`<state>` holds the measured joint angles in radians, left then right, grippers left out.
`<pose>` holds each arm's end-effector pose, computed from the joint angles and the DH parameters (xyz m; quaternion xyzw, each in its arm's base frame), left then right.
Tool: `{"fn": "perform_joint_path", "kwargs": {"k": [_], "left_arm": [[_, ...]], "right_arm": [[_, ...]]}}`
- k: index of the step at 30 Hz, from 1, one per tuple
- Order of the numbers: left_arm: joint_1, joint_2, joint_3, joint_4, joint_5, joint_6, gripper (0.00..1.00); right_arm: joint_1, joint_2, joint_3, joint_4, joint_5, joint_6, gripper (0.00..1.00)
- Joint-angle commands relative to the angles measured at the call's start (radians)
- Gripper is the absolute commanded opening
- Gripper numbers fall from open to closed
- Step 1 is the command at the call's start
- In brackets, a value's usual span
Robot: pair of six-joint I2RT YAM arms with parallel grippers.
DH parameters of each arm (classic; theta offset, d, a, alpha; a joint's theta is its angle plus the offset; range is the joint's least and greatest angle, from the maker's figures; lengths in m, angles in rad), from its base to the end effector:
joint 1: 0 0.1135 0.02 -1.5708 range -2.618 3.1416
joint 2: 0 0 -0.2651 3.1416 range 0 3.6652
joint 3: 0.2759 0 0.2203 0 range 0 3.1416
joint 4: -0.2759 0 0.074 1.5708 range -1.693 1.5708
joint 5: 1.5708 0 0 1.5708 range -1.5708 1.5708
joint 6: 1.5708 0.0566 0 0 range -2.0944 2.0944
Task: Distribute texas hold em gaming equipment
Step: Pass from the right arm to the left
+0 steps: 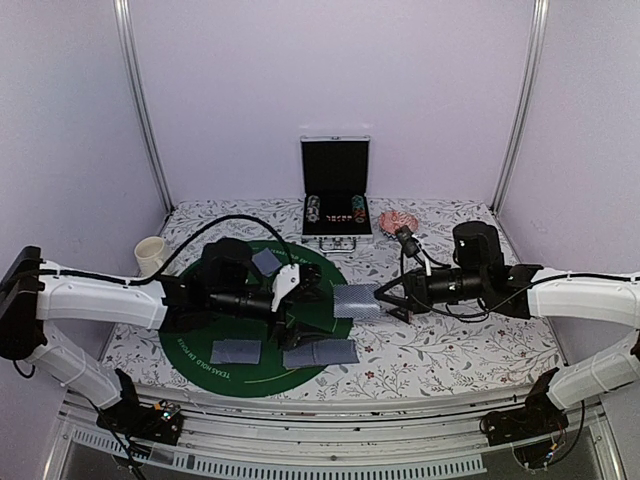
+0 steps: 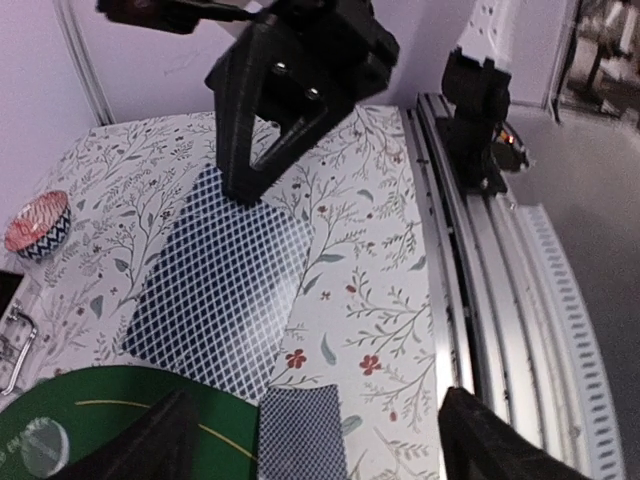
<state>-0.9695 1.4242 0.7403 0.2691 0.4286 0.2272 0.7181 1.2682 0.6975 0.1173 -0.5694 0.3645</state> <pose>0.1494 -0.2593 0.2378 0.5570 0.6108 -0.3596 0.4329 0.1766 0.1948 0.2493 -0.2897 0.7749 0.4662 0.3133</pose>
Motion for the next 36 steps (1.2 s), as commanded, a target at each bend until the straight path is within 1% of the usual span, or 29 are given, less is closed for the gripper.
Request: {"fn": "perform_joint_path", "kwargs": {"k": [1, 3, 5, 10, 12, 17, 24, 25, 26, 29, 30, 31, 32, 33, 34, 35, 36], "left_arm": [[0.065, -0.038, 0.027, 0.110, 0.155, -0.260, 0.71], [0.102, -0.059, 0.013, 0.162, 0.190, -0.342, 0.65], [0.135, -0.084, -0.010, 0.210, 0.191, -0.411, 0.62], [0.145, -0.082, -0.020, 0.209, 0.207, -0.433, 0.63], [0.147, -0.066, -0.014, 0.203, 0.206, -0.440, 0.59], [0.146, -0.047, -0.016, 0.244, 0.231, -0.456, 0.46], [0.144, -0.005, -0.004, 0.256, 0.285, -0.453, 0.13], [0.143, 0.000, -0.002, 0.258, 0.294, -0.455, 0.08], [0.142, 0.002, 0.001, 0.260, 0.302, -0.452, 0.00], [0.138, -0.008, 0.000, 0.264, 0.314, -0.433, 0.00], [0.138, -0.021, -0.002, 0.256, 0.305, -0.416, 0.00], [0.138, -0.037, -0.003, 0.235, 0.262, -0.390, 0.00], [0.138, -0.056, -0.002, 0.182, 0.203, -0.355, 0.00], [0.139, -0.078, 0.000, 0.124, 0.128, -0.307, 0.00], [0.140, -0.101, 0.003, 0.062, 0.041, -0.247, 0.00], [0.143, -0.125, 0.002, 0.007, -0.063, -0.150, 0.00], [0.144, -0.146, -0.005, -0.039, -0.164, -0.063, 0.00]], "right_arm": [[0.026, -0.028, 0.033, 0.086, -0.094, -0.042, 0.02], [0.046, -0.033, 0.041, 0.102, -0.102, -0.058, 0.02], [0.056, -0.036, 0.047, 0.114, -0.110, -0.066, 0.02], [0.065, -0.038, 0.053, 0.157, -0.123, -0.067, 0.02], [0.070, -0.036, 0.056, 0.171, -0.135, -0.065, 0.02], [0.078, -0.038, 0.064, 0.184, -0.138, -0.065, 0.02], [0.081, -0.036, 0.066, 0.206, -0.146, -0.062, 0.02], [0.081, -0.035, 0.066, 0.205, -0.146, -0.062, 0.02], [0.082, -0.035, 0.065, 0.206, -0.144, -0.062, 0.02], [0.082, -0.037, 0.063, 0.201, -0.138, -0.064, 0.02], [0.082, -0.040, 0.060, 0.200, -0.128, -0.064, 0.02], [0.082, -0.046, 0.057, 0.194, -0.107, -0.064, 0.03], [0.081, -0.054, 0.052, 0.183, -0.070, -0.064, 0.10], [0.079, -0.061, 0.046, 0.169, -0.036, -0.065, 0.25], [0.075, -0.069, 0.039, 0.157, 0.007, -0.068, 0.42], [0.067, -0.077, 0.033, 0.145, 0.026, -0.070, 0.55], [0.059, -0.087, 0.025, 0.138, 0.036, -0.069, 0.63]]}}
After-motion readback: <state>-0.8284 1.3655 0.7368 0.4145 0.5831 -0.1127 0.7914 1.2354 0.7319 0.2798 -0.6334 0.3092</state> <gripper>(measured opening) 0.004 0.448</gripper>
